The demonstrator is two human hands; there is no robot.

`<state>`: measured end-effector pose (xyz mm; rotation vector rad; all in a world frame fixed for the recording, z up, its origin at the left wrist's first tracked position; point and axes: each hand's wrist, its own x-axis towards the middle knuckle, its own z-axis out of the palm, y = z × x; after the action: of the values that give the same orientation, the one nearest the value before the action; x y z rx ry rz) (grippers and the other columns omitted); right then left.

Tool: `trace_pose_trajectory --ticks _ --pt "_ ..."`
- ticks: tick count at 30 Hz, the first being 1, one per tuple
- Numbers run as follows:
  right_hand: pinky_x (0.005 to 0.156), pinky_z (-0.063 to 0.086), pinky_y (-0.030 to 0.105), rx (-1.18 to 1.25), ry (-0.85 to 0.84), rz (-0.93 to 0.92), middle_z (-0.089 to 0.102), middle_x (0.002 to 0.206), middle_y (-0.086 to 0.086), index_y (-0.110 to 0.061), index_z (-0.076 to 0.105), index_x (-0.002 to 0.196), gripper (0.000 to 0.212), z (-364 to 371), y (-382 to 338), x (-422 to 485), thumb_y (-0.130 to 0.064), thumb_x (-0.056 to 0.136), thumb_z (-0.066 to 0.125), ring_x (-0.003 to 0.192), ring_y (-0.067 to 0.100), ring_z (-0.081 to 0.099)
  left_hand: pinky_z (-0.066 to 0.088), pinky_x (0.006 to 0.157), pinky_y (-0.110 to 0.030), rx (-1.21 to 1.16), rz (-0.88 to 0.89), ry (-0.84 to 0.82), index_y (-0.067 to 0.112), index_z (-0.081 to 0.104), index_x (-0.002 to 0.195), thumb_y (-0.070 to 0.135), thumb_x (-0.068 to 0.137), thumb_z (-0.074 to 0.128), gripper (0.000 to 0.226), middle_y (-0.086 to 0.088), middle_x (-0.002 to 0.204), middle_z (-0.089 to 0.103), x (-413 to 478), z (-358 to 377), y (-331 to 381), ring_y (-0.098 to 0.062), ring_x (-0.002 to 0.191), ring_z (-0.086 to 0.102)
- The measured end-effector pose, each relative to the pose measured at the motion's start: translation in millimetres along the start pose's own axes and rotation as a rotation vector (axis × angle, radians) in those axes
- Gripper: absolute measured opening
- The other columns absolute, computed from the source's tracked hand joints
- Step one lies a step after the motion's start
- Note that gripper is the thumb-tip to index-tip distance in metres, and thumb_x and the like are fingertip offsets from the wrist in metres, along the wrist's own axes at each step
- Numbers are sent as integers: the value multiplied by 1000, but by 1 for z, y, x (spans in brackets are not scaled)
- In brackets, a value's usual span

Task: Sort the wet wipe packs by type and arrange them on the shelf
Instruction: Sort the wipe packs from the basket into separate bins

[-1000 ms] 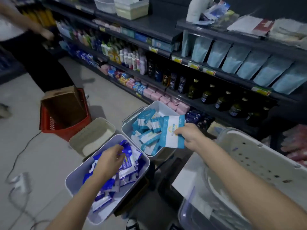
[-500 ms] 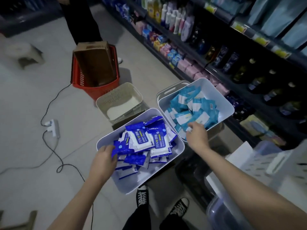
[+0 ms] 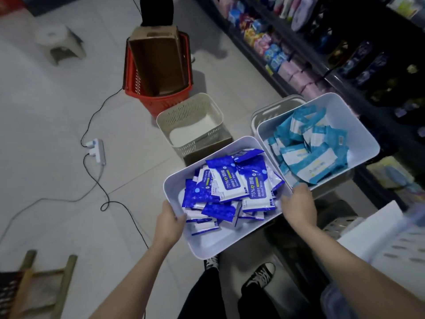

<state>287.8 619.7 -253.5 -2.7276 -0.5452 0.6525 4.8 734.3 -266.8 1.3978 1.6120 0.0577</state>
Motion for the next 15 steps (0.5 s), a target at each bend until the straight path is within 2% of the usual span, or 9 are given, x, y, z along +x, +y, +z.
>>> trace_pose_trajectory --ticks 3,5,8,11,12,15 --pt "73 40 35 142 -16 167 61 107 23 1 49 103 31 3 4 2 -27 92 58 99 38 59 57 73 -43 -200 -47 -99 23 51 117 24 78 68 42 2 106 68 9 1 -8 -22 90 66" --pt "72 37 29 234 -7 259 60 101 15 -3 50 104 27 4 4 2 -25 91 59 94 30 58 59 73 -50 -350 -46 -204 28 56 116 21 68 68 50 0 107 71 15 1 -11 -26 94 69" --pt "70 39 28 368 37 344 57 94 5 -5 53 105 27 12 3 2 -24 89 62 85 22 55 58 68 -45 -572 -55 -314 21 56 120 11 68 64 53 -8 112 69 19 2 -6 -33 97 69" --pt "75 57 40 498 15 464 69 97 8 -11 62 102 26 29 12 3 -26 80 65 85 27 66 58 72 -44 -695 -51 -375 14 56 121 6 70 63 53 -14 115 67 27 3 -8 -34 100 67" --pt "78 58 44 526 -11 488 70 99 9 -13 64 103 24 33 14 3 -22 81 63 87 28 67 58 74 -45 -734 -78 -374 13 57 120 4 69 63 52 -16 117 66 29 3 -10 -35 101 66" --pt "82 55 42 575 -82 449 67 103 9 -12 64 109 25 32 10 3 -7 87 54 93 29 64 57 74 -44 -758 -123 -382 13 61 111 -8 78 49 41 -16 112 68 33 -1 -16 -32 96 67"
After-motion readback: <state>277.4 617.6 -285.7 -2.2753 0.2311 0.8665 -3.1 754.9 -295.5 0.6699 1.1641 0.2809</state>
